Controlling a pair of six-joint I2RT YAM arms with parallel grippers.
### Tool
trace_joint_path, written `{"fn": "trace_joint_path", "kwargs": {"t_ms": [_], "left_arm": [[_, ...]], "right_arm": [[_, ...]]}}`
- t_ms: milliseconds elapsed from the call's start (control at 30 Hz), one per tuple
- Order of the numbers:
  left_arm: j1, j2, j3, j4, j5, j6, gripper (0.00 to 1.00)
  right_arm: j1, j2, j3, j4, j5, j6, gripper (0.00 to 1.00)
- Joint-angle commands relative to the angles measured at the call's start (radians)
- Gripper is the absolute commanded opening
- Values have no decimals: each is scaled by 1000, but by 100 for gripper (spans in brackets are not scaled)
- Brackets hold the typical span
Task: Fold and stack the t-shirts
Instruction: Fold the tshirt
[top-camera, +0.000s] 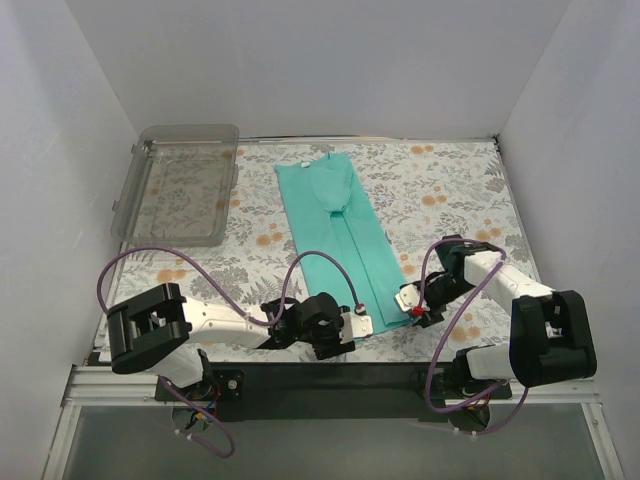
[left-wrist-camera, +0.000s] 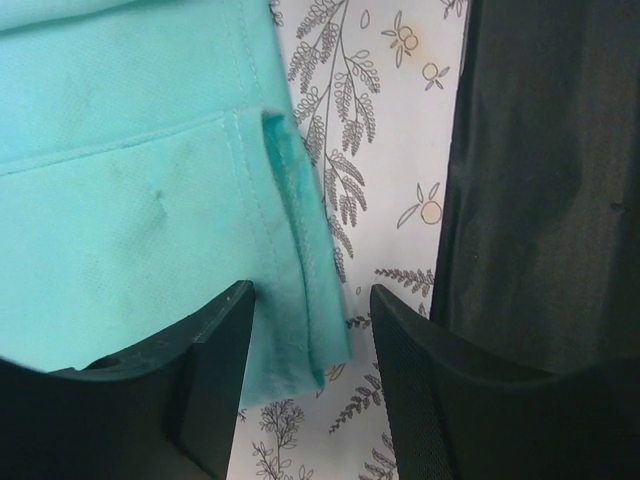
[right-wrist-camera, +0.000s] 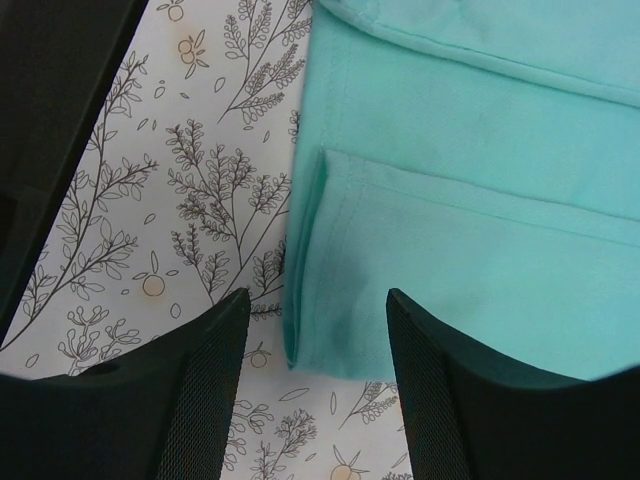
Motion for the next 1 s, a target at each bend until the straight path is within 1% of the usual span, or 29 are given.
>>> {"fn": "trace_joint_path", "kwargs": {"t_ms": [0,233,267,500,633,833,867,900,967], "left_arm": [[-3,46,-14,-67,-94,37,46],[-3,61,-26,-73,-115,31,41],[-3,63,-29,-73,-147,28,41],[-4,75,-45,-71,-164,19,39],[-3,78,-57,-73,-178,14,39],[-4,83,-71,-73,-174,16,28],[-4,81,-72,-73,-171,16,26],[-4,77,-74,-73,-169,16,22],[-4,75,-74,-73,-164,18,19]], "right_arm": [[7,5,-19,4,34,-26,54],[7,24,-28,33,51,-10,54],[7,28,-28,41,54,-3,54],[7,65,-42,94,72,24,49],[7,61,-59,119,80,37,47],[7,59,-62,137,82,54,41],[7,54,-62,140,82,54,40],[7,53,-67,145,82,57,38],[7,47,-71,156,82,62,37]]}}
